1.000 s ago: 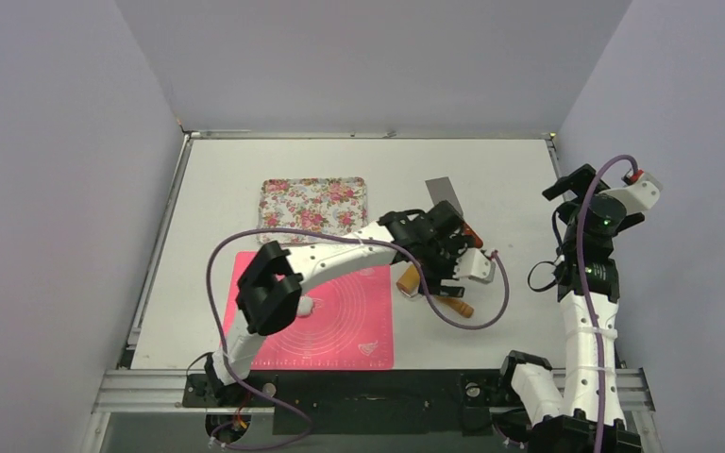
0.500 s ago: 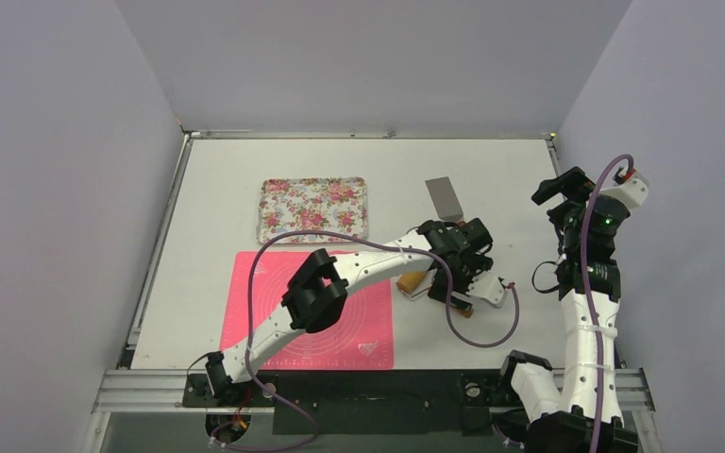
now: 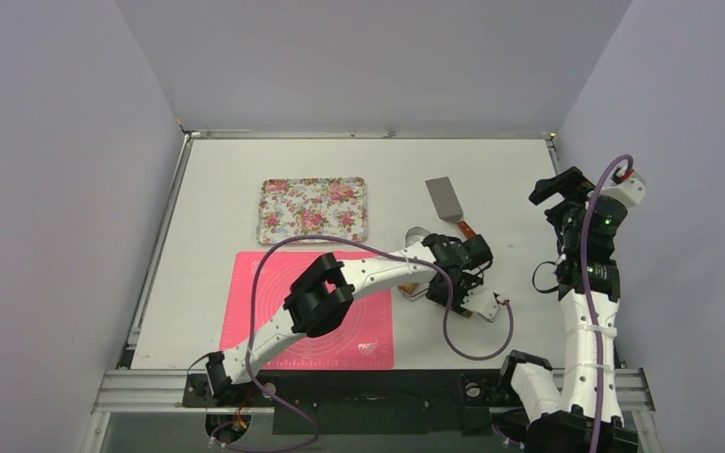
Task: Roll out the dumpling wrappers from the dough
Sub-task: Pick up the rolling pin from the center of the board.
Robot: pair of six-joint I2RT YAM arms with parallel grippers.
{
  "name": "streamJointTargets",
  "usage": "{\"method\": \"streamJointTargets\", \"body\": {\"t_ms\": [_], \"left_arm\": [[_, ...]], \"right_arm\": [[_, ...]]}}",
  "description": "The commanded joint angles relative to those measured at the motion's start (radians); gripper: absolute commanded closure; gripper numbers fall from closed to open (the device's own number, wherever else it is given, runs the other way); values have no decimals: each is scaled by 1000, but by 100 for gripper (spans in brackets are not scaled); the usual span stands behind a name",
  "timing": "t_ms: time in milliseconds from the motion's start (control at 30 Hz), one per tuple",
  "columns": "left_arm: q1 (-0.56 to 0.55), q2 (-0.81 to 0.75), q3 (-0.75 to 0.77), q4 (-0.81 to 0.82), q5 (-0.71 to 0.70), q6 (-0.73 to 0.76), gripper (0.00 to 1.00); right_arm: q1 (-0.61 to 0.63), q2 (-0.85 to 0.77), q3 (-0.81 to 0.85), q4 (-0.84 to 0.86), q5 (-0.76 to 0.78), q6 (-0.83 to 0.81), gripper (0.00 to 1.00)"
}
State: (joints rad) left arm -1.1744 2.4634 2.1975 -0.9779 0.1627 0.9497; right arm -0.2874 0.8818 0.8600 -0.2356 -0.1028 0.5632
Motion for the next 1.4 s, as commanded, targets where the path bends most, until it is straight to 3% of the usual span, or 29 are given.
{"method": "streamJointTargets", "body": {"t_ms": [0, 33, 100, 300, 567, 900, 1100, 1367], "left_arm": [[-32, 25, -40, 86, -90, 18, 75], [-38, 22, -44, 89, -99, 20, 94], [-41, 8, -64, 110, -104, 7, 100], [-30, -116, -161, 231, -101, -102, 100], [115, -309, -143, 359, 55, -478, 100], [271, -418, -246, 454, 195, -727, 100], [311, -470, -232, 441, 212, -719, 100], [322, -508, -244, 441, 242, -749, 100]], "right_arm": [[-1, -19, -6, 38, -16, 11, 6], [-1, -20, -6, 38, -16, 12, 6], [0, -26, -2, 33, -18, 15, 6], [-1, -37, 36, 9, -27, 34, 7], [-2, 14, 136, -31, -182, 118, 6], [55, 32, 33, -29, -357, 187, 5], [303, 43, -21, 77, -350, 235, 6], [323, 80, -96, 274, -322, 373, 21]]}}
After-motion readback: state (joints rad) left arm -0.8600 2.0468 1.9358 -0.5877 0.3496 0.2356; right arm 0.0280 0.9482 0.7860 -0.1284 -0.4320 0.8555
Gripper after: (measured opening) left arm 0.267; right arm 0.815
